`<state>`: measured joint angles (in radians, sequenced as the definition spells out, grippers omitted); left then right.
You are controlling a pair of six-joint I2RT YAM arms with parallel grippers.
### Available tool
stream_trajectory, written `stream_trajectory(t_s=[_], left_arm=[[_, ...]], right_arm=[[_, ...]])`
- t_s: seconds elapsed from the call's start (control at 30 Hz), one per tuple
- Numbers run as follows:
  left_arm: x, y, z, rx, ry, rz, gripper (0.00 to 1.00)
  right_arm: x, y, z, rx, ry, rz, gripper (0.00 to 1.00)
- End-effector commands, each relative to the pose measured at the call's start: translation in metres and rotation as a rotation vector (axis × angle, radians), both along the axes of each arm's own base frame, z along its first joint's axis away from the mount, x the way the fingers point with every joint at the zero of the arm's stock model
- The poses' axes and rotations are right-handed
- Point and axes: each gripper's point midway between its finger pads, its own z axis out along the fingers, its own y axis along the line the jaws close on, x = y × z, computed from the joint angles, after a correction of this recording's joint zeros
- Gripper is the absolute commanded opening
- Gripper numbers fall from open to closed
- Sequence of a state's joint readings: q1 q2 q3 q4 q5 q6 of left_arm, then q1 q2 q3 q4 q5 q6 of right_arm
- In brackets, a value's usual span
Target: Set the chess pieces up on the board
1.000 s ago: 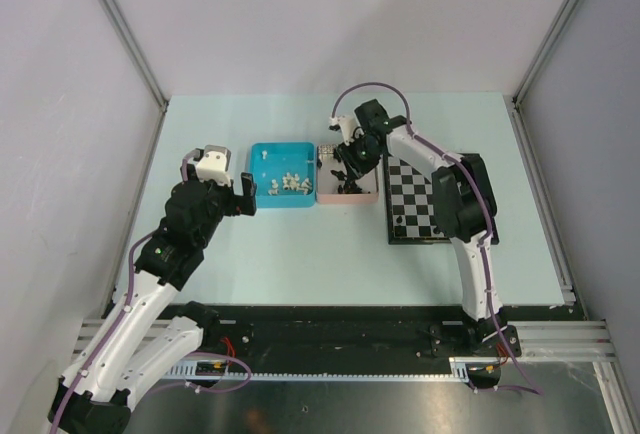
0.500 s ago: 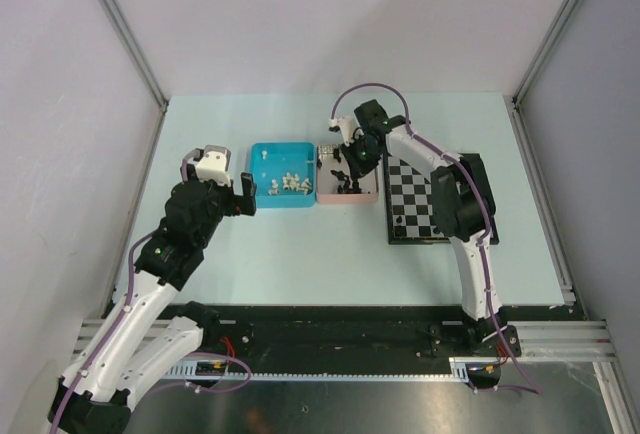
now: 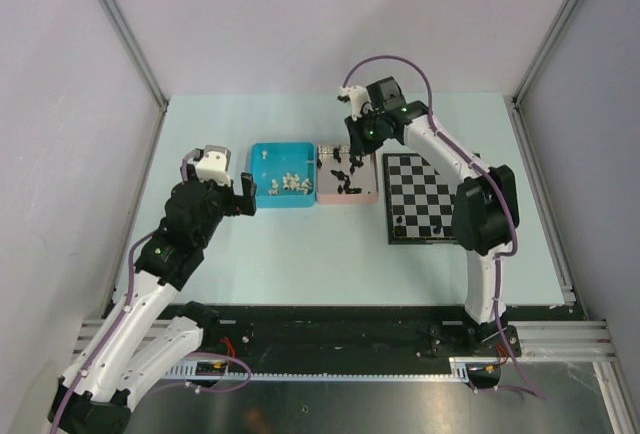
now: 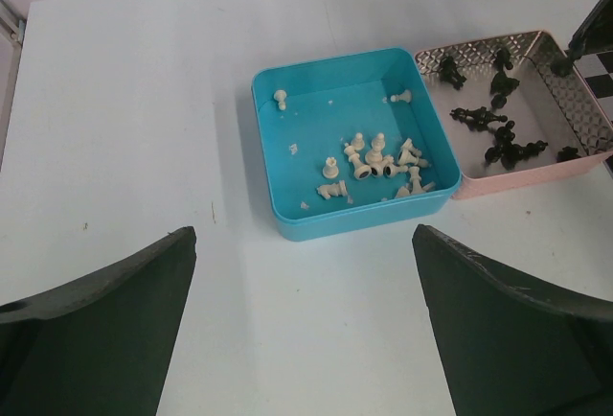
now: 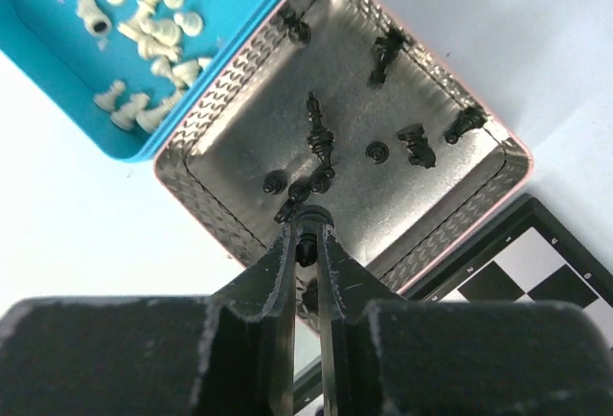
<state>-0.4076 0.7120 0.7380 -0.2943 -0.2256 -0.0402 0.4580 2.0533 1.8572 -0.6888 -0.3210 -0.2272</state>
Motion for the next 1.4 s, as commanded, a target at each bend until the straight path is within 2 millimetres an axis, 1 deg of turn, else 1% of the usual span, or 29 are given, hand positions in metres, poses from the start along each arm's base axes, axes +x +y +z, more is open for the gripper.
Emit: stream_trajectory(t_s=[0.0, 0.07, 0.1, 0.13, 0.17, 0.2, 0.23, 0.27, 0.3, 0.33, 0.37, 0.4, 0.43, 0.47, 0.5, 0.53, 0.57, 0.6, 0.63, 0.67, 0.7, 0.77, 0.8, 0.83, 0.87, 0.93, 1.03, 1.23, 1.37], left_arm=[[0.002, 0.004, 0.012, 0.014, -0.054, 0.007, 1.00], [0.002, 0.005, 0.012, 0.014, -0.054, 0.008, 1.00], [0.002, 0.005, 0.012, 0.015, -0.054, 0.010, 1.00], [0.002, 0.005, 0.012, 0.015, -0.054, 0.010, 1.00], [0.001, 0.005, 0.013, 0.014, -0.056, 0.008, 1.00], [0.001, 0.005, 0.013, 0.013, -0.057, 0.007, 1.00], [0.001, 0.004, 0.013, 0.012, -0.057, 0.004, 1.00], [0.001, 0.004, 0.013, 0.011, -0.055, 0.002, 1.00], [0.001, 0.003, 0.013, 0.010, -0.056, 0.001, 1.00], [0.001, 0.003, 0.013, 0.010, -0.055, 0.000, 1.00], [0.001, 0.003, 0.013, 0.010, -0.055, -0.002, 1.00], [0.001, 0.003, 0.013, 0.009, -0.056, -0.003, 1.00], [0.001, 0.003, 0.014, 0.008, -0.059, -0.003, 1.00], [0.001, 0.002, 0.013, 0.007, -0.056, -0.005, 1.00], [0.001, 0.002, 0.013, 0.007, -0.055, -0.005, 1.00], [0.001, 0.002, 0.013, 0.007, -0.054, -0.006, 1.00], [0.001, 0.002, 0.013, 0.007, -0.055, -0.006, 1.00], [0.001, 0.002, 0.013, 0.008, -0.052, -0.008, 1.00], [0.001, 0.001, 0.013, 0.006, -0.055, -0.009, 1.00], [0.001, 0.001, 0.013, 0.007, -0.052, -0.011, 1.00], [0.001, 0.001, 0.012, 0.006, -0.052, -0.012, 1.00], [0.002, 0.000, 0.011, 0.006, -0.047, -0.015, 1.00], [0.002, -0.001, 0.010, 0.007, -0.044, -0.018, 1.00], [0.002, -0.001, 0.010, 0.006, -0.044, -0.019, 1.00], [0.002, -0.001, 0.010, 0.006, -0.043, -0.021, 1.00], [0.002, -0.002, 0.009, 0.007, -0.040, -0.022, 1.00], [0.003, -0.002, 0.009, 0.008, -0.038, -0.021, 1.00], [0.003, -0.001, 0.008, 0.011, -0.036, -0.015, 1.00], [0.003, -0.001, 0.008, 0.010, -0.036, -0.016, 1.00]], right_arm=[[0.002, -0.001, 0.042, 0.115, -0.028, -0.076, 0.07], [-0.006, -0.001, 0.054, 0.143, -0.029, -0.056, 0.07], [-0.011, -0.003, 0.054, 0.142, -0.022, -0.046, 0.07], [-0.015, -0.006, 0.056, 0.139, -0.019, -0.045, 0.07], [-0.022, -0.010, 0.065, 0.141, -0.026, -0.040, 0.08], [-0.026, -0.014, 0.066, 0.136, -0.030, -0.037, 0.08], [-0.034, -0.019, 0.060, 0.126, -0.014, -0.033, 0.08], [-0.042, -0.024, 0.068, 0.126, -0.030, -0.027, 0.08], [-0.045, -0.031, 0.071, 0.116, -0.045, -0.024, 0.08], [-0.055, -0.038, 0.059, 0.096, -0.024, -0.022, 0.08], [-0.060, -0.044, 0.057, 0.082, -0.026, -0.021, 0.08], [-0.065, -0.054, 0.068, 0.080, -0.064, -0.024, 0.08], [-0.071, -0.060, 0.065, 0.075, -0.058, -0.021, 0.09], [-0.083, -0.068, 0.054, 0.066, -0.032, -0.019, 0.09], [-0.090, -0.075, 0.060, 0.068, -0.048, -0.022, 0.09], [-0.093, -0.086, 0.059, 0.052, -0.061, -0.029, 0.09], [-0.103, -0.096, 0.044, 0.030, -0.029, -0.033, 0.09], [-0.108, -0.102, 0.042, 0.020, -0.032, -0.038, 0.09], [-0.111, -0.114, 0.048, 0.012, -0.067, -0.052, 0.09], [-0.117, -0.120, 0.043, 0.003, -0.065, -0.052, 0.09], [-0.127, -0.127, 0.029, -0.016, -0.043, -0.055, 0.09], [-0.134, -0.138, 0.026, -0.046, -0.080, -0.065, 0.09], [-0.144, -0.142, 0.010, -0.063, -0.051, -0.066, 0.09], [-0.147, -0.145, 0.005, -0.073, -0.053, -0.072, 0.09], [-0.147, -0.146, 0.007, -0.070, -0.079, -0.076, 0.09], [-0.154, -0.151, -0.011, -0.089, -0.059, -0.084, 0.09], [-0.156, -0.155, -0.024, -0.094, -0.050, -0.093, 0.09], [-0.150, -0.159, -0.037, -0.113, -0.053, -0.112, 0.10], [-0.152, -0.161, -0.046, -0.129, -0.032, -0.117, 0.10]])
